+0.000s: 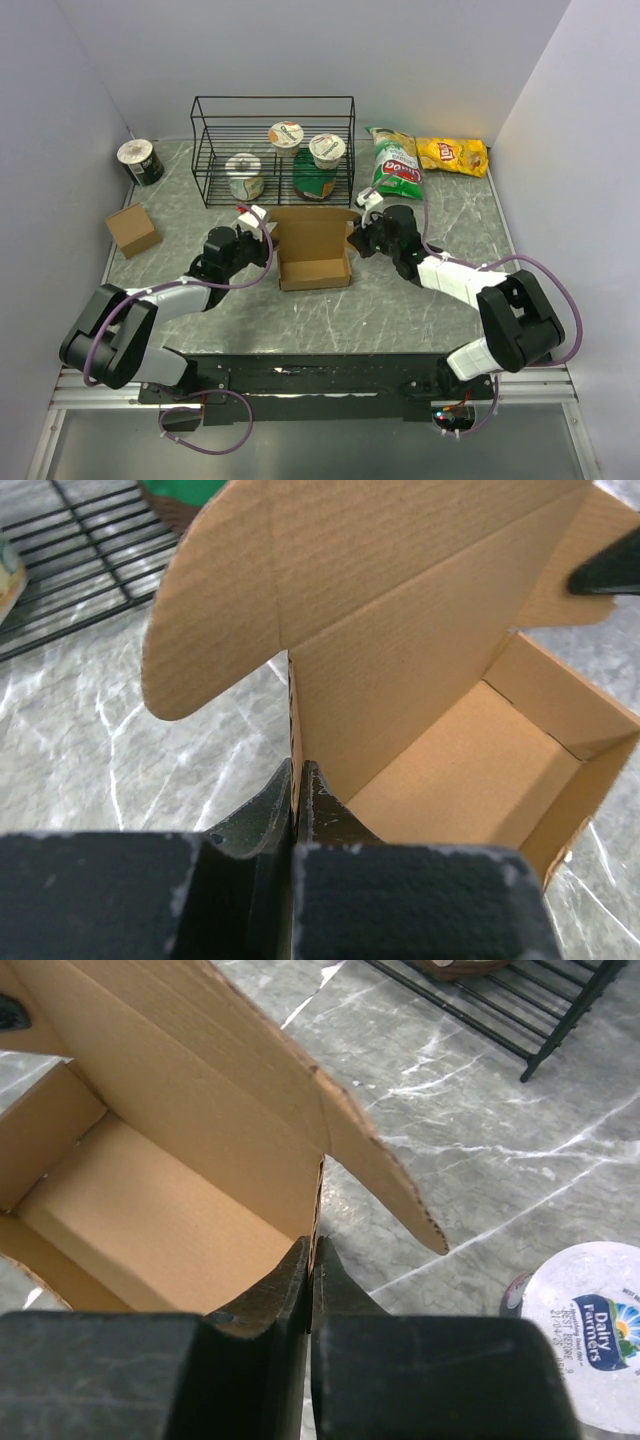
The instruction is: Fold the paper box
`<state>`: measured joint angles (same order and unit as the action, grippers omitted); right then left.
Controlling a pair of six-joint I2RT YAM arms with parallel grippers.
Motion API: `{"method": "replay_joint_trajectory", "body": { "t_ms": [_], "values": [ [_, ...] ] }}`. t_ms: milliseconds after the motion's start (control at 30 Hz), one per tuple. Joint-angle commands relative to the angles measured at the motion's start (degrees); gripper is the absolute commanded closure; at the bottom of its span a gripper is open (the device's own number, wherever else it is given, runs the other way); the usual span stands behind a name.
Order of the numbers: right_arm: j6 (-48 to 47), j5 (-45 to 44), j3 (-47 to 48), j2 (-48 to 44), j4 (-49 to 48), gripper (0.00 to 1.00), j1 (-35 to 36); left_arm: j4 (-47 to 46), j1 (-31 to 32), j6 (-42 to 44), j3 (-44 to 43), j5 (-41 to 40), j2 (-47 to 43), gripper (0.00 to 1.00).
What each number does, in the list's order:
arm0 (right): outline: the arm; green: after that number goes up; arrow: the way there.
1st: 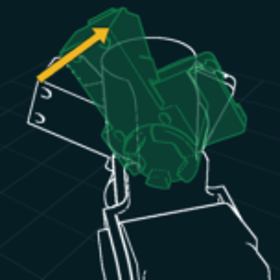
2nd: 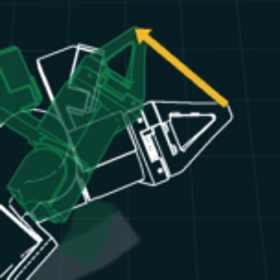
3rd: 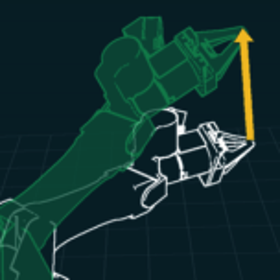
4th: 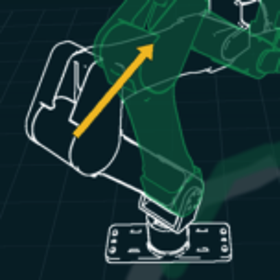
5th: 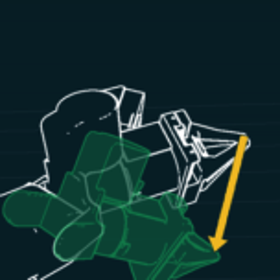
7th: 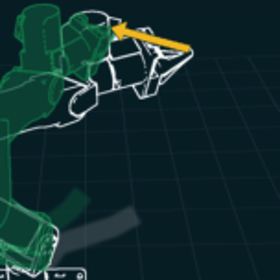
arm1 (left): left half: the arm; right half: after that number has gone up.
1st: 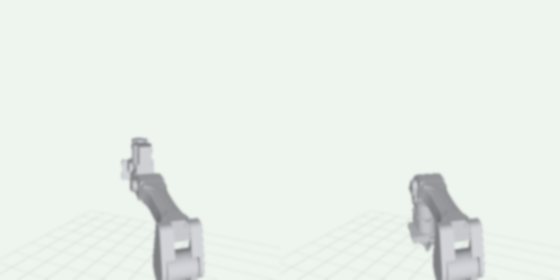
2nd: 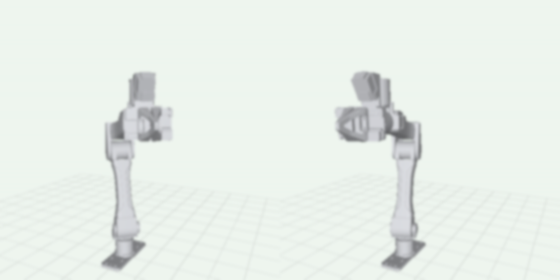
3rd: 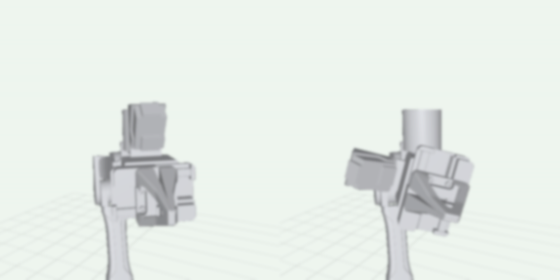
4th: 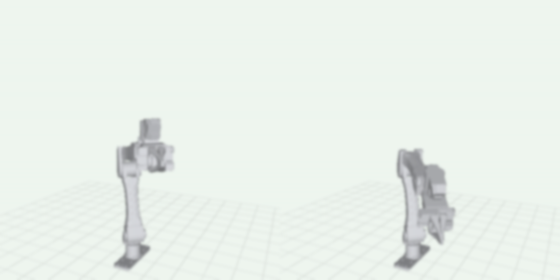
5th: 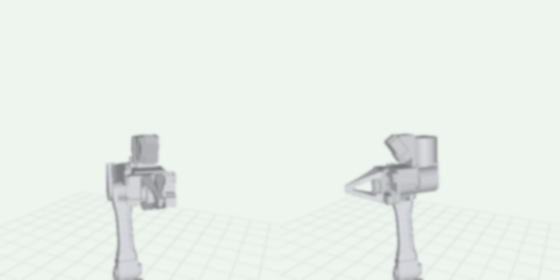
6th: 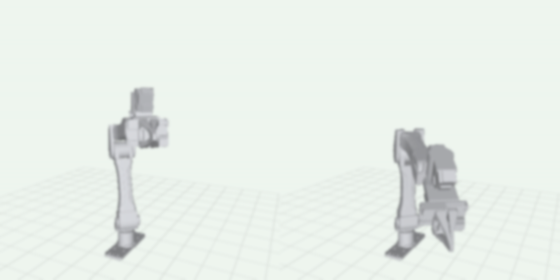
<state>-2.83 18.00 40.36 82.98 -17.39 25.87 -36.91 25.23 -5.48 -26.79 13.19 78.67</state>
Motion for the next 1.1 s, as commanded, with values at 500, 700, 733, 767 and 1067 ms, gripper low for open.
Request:
{"method": "replay_joint_trajectory", "body": {
  "t_ms": [500,700,733,767,1067],
  "values": [
    [10.6,-33.5,0.5,-1.3,-2.6,1.00,18.1,2.3,7.3,-14.9,-4.9,-13.0,2.4,0.99],
    [14.5,-38.3,-0.1,-1.4,-2.9,1.00,20.9,-0.1,9.3,-18.3,-3.2,-15.0,3.1,0.99],
    [14.6,-39.3,-0.1,-1.4,-3.0,1.00,21.6,-0.4,9.4,-18.3,-3.1,-14.6,3.2,0.99],
    [14.5,-39.8,-0.1,-1.5,-3.0,1.00,21.9,-0.7,9.5,-17.9,-3.1,-14.2,3.4,0.99],
    [8.8,-40.6,-1.6,-2.7,-4.6,1.00,21.9,0.3,9.7,-12.1,-2.9,-7.5,2.4,0.63]
  ]
}}
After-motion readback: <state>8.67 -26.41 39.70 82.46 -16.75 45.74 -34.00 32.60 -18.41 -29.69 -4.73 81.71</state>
